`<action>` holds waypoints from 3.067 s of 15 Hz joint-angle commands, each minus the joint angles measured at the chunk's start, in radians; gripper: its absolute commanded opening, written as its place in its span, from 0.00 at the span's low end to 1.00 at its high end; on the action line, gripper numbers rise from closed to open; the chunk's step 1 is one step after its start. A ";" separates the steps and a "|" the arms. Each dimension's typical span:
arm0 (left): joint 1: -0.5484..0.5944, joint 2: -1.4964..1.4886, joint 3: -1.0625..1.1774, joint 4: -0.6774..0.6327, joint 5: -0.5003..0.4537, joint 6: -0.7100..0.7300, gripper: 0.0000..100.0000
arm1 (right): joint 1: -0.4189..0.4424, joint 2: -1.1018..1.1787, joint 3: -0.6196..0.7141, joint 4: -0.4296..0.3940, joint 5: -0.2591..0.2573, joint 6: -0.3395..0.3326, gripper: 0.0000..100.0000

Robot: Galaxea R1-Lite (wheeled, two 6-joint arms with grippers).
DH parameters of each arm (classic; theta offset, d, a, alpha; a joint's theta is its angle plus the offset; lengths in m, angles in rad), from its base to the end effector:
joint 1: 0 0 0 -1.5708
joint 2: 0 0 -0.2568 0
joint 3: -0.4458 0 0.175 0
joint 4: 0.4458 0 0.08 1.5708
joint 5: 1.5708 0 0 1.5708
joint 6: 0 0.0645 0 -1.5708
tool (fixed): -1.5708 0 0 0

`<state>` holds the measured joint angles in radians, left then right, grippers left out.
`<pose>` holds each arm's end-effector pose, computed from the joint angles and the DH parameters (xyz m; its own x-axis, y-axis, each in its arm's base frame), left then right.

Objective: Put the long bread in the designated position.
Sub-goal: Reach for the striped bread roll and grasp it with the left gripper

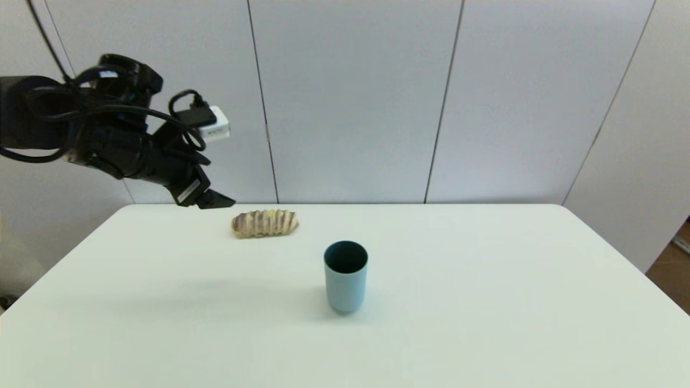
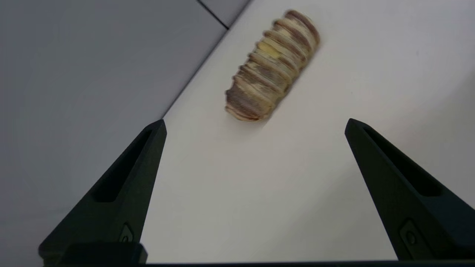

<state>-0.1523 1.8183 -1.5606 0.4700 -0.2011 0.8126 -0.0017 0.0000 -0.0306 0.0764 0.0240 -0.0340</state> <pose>0.3358 -0.0646 0.1864 0.6929 -0.3084 -0.6518 0.6810 0.5771 0.4508 0.0430 0.0015 0.0736 0.9987 0.0223 -0.0458 -0.0238 0.9992 -0.0329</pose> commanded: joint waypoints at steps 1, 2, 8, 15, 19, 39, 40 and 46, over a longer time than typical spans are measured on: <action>-0.006 0.231 -0.121 0.071 -0.044 0.215 1.00 | 0.000 0.002 0.000 0.000 0.001 -0.001 1.00; -0.006 0.253 -0.133 0.075 -0.046 0.244 1.00 | 0.000 0.002 0.000 0.000 0.001 0.000 1.00; 0.014 0.365 -0.322 0.182 -0.098 0.416 1.00 | 0.000 0.002 0.000 0.000 0.001 0.000 1.00; 0.025 0.452 -0.386 0.228 -0.127 0.537 1.00 | 0.000 0.002 0.000 0.000 0.001 0.000 1.00; 0.028 0.500 -0.401 0.200 -0.144 0.547 1.00 | 0.000 0.002 0.000 0.000 0.001 0.000 1.00; 0.056 0.552 -0.411 0.148 -0.201 0.560 0.00 | 0.000 0.002 0.000 0.000 0.001 0.000 1.00; 0.056 0.552 -0.411 0.148 -0.201 0.560 0.00 | 0.000 0.002 0.000 0.000 0.001 0.000 1.00; 0.056 0.530 -0.411 0.151 -0.199 0.560 0.00 | 0.000 0.002 0.000 0.000 0.001 -0.001 1.00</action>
<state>-0.0966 2.3691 -1.9711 0.6170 -0.3998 1.3657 -0.0017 0.0000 -0.0306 0.0764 0.0238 -0.0336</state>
